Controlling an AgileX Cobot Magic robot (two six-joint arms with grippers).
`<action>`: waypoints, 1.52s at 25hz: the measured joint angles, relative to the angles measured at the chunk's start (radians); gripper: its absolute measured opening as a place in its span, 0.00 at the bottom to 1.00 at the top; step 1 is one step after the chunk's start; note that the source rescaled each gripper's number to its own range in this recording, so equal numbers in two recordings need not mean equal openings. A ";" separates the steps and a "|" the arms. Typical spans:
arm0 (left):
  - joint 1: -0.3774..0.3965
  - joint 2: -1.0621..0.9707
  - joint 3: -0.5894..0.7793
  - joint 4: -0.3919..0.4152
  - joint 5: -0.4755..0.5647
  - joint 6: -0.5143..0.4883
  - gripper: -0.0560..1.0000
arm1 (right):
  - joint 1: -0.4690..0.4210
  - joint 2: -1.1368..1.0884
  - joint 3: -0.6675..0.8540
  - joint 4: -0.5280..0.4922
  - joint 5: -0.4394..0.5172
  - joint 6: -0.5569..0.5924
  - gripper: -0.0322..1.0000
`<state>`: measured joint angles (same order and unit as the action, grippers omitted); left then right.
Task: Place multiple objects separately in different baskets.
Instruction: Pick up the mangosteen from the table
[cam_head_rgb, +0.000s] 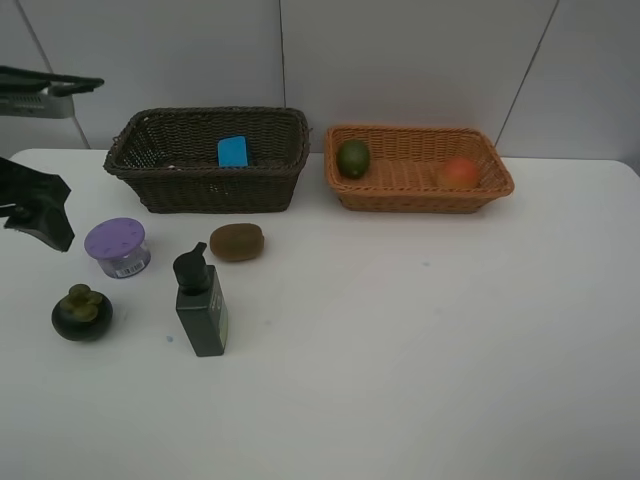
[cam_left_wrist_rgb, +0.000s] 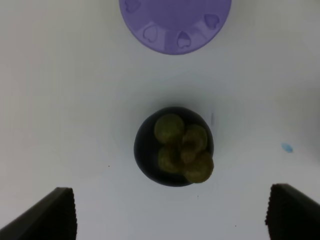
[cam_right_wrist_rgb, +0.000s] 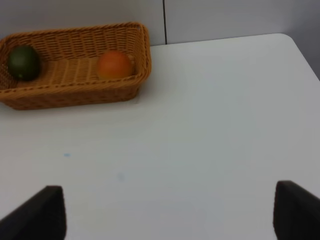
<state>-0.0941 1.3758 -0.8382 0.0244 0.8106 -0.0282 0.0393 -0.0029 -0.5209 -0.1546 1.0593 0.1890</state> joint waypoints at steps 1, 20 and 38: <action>0.000 0.003 0.029 -0.004 -0.036 0.000 1.00 | 0.000 0.000 0.000 0.000 0.000 0.000 1.00; 0.000 0.010 0.309 -0.041 -0.339 0.005 1.00 | 0.000 0.000 0.000 0.000 0.000 0.000 1.00; 0.000 0.176 0.310 -0.061 -0.478 0.016 1.00 | 0.000 0.000 0.000 0.000 0.000 0.000 1.00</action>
<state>-0.0941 1.5521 -0.5285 -0.0361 0.3323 -0.0123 0.0393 -0.0029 -0.5209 -0.1546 1.0593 0.1890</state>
